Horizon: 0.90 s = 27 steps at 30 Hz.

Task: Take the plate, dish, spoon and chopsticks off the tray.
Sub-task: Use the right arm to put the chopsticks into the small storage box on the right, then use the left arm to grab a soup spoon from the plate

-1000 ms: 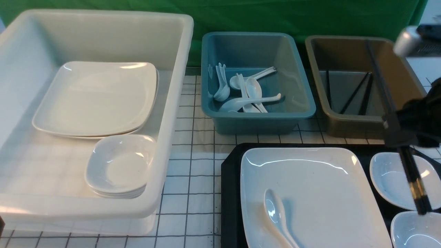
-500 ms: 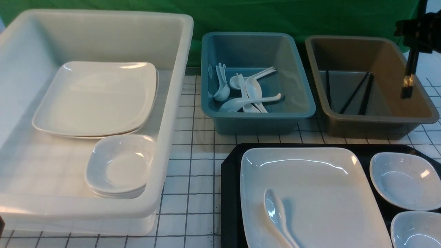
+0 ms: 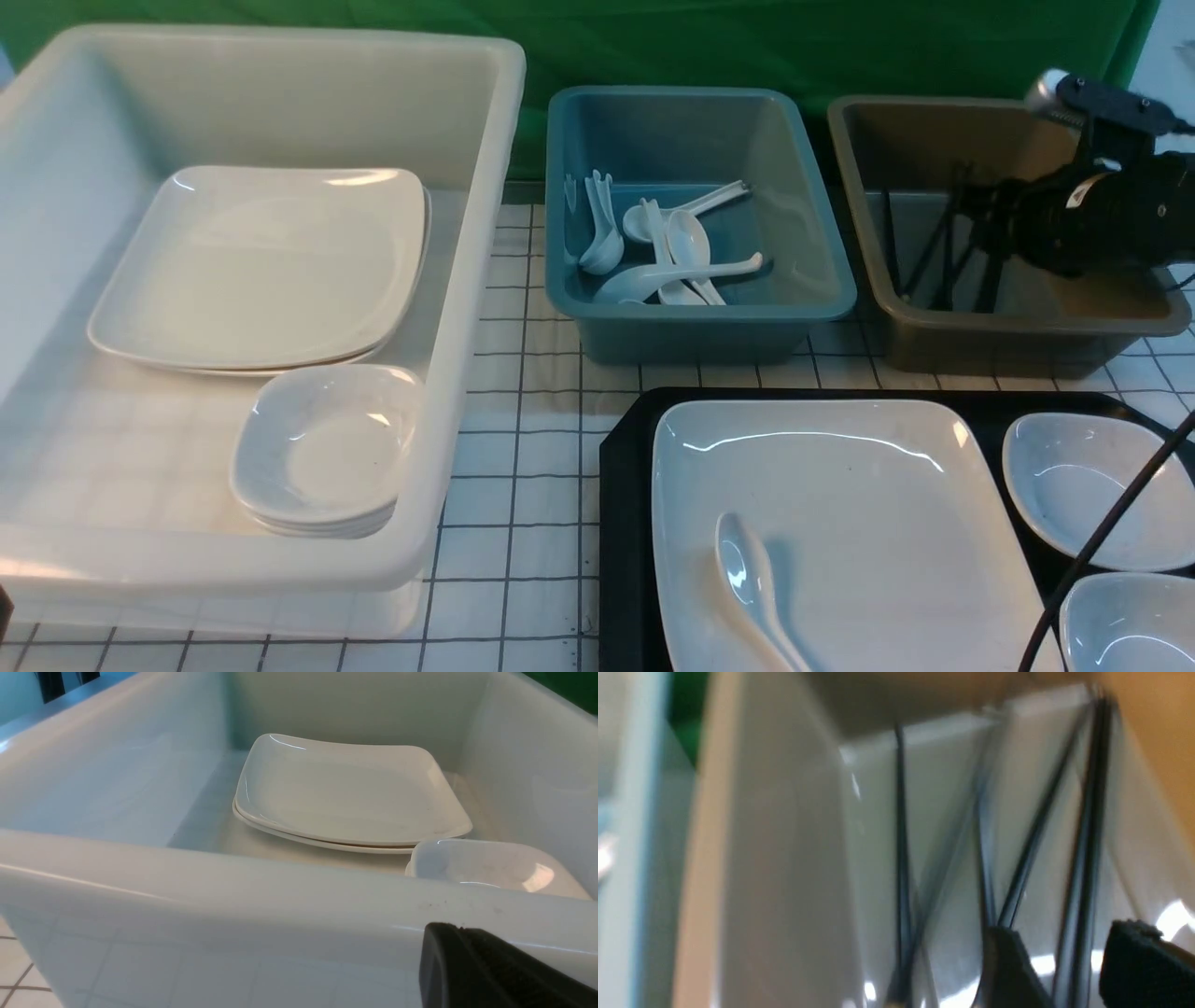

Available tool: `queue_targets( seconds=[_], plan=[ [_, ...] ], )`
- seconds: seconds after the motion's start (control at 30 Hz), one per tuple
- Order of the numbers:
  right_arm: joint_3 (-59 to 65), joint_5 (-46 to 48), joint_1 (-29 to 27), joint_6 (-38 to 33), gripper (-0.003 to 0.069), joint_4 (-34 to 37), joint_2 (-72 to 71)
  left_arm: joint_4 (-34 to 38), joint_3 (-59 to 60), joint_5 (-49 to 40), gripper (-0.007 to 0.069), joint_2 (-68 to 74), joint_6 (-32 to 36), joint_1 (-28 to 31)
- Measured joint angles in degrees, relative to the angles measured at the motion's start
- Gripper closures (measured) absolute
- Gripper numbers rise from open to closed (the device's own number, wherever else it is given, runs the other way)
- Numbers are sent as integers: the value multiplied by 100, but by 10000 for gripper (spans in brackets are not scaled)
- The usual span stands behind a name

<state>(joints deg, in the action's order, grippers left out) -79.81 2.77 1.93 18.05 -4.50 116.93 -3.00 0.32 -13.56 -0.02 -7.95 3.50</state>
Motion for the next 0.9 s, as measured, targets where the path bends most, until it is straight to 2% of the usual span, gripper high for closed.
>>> queue_targets(
  seconds=[0.07, 0.13, 0.23, 0.3, 0.37, 0.63, 0.83, 0.9],
  plan=[
    [0, 370, 0, 58, 319, 5, -60, 0, 0, 0, 603, 0, 0, 0],
    [0, 848, 0, -129, 367, 6, -227, 0, 0, 0, 603, 0, 0, 0],
    [0, 1470, 0, -571, 456, 6, -574, 0, 0, 0, 603, 0, 0, 0],
    [0, 2337, 5, -1105, 575, 6, -1171, 0, 0, 0, 603, 0, 0, 0],
    [-13, 2993, 5, -1326, 627, -1, -1644, 0, 0, 0, 603, 0, 0, 0],
    [346, 5270, 5, -1619, 629, 225, -3692, 0, 0, 0, 603, 0, 0, 0],
    [1577, 5778, 5, -1805, 629, 450, -5158, 0, 0, 0, 603, 0, 0, 0],
    [2296, 5772, 5, -1970, 629, 450, -6075, 0, 0, 0, 603, 0, 0, 0]
  ],
)
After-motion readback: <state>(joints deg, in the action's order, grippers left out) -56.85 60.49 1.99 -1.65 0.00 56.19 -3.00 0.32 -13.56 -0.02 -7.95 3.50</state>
